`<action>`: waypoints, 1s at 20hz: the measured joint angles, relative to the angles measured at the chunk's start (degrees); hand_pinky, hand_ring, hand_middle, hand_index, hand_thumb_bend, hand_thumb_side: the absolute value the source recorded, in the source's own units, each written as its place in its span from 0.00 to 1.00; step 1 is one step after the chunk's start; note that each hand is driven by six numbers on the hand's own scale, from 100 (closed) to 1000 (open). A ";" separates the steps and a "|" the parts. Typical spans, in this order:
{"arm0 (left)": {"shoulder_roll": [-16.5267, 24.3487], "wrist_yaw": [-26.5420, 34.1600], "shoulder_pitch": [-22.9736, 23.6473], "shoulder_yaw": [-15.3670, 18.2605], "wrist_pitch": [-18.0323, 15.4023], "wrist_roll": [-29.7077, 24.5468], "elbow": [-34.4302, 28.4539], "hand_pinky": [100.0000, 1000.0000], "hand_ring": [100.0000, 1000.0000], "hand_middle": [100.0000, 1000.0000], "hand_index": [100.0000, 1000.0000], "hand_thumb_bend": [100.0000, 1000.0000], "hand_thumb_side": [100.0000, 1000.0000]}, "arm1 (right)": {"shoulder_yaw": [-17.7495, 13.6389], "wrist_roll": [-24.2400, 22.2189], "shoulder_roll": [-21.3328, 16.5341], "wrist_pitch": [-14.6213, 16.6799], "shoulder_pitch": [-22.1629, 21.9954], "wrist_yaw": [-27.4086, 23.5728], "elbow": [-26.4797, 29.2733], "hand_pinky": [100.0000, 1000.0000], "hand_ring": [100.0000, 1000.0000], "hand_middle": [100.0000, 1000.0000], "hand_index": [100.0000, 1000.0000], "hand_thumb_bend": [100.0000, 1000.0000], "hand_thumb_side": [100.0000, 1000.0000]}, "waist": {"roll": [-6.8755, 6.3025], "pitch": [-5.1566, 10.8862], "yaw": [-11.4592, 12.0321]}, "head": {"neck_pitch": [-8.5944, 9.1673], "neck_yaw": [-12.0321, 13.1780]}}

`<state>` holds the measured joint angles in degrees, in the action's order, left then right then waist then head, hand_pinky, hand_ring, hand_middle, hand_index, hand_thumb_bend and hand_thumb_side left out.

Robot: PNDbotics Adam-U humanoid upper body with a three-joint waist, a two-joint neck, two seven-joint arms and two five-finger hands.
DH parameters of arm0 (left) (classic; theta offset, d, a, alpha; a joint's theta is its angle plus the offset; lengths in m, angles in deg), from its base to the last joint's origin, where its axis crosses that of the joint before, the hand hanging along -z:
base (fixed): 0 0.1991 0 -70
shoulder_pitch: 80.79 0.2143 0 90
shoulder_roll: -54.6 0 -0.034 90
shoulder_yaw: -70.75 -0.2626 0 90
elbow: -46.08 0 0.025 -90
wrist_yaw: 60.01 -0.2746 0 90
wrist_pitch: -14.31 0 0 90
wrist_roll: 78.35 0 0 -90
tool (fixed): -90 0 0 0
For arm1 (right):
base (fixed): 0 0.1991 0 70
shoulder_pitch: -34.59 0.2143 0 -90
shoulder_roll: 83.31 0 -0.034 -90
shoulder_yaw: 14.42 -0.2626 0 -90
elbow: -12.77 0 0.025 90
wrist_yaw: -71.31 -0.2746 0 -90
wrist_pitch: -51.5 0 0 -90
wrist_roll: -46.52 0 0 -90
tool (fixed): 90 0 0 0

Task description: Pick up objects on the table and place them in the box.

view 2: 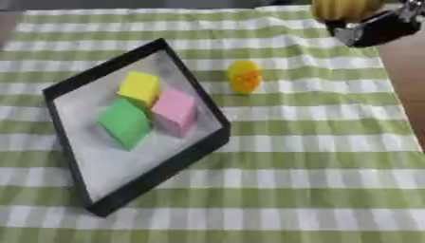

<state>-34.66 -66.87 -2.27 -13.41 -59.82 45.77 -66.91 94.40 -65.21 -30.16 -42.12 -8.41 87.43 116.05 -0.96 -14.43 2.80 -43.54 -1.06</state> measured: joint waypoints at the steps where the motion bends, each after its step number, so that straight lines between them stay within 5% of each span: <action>1: 0.01 -0.14 0.18 0.07 0.00 0.02 0.01 0.74 0.66 0.72 0.83 0.29 0.47 | 0.77 -0.55 0.65 -0.50 2.05 -0.71 1.53 0.73 0.56 0.45 0.63 0.03 0.00 | 0.07 0.50 -0.08 | -0.22 0.29; 11: 1.27 -2.15 1.73 2.39 0.09 2.06 0.04 0.74 0.58 0.70 0.83 0.30 0.45 | 11.93 -8.00 17.44 -5.50 19.50 -3.70 2.88 0.72 0.57 0.46 0.64 0.01 0.00 | 0.73 1.90 0.22 | -0.27 0.77; 20: 1.85 -2.48 1.94 2.82 0.14 2.66 0.01 0.74 0.57 0.70 0.83 0.30 0.45 | 20.85 -13.80 27.04 -5.56 23.57 -2.45 -3.64 0.72 0.57 0.47 0.64 0.00 0.00 | 2.19 1.92 1.60 | -0.27 -0.31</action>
<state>-32.81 -69.34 -0.33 -10.59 -59.68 48.43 -66.90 115.25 -79.00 -3.12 -47.68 15.16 84.98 112.42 1.24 -12.51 4.40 -43.82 -1.37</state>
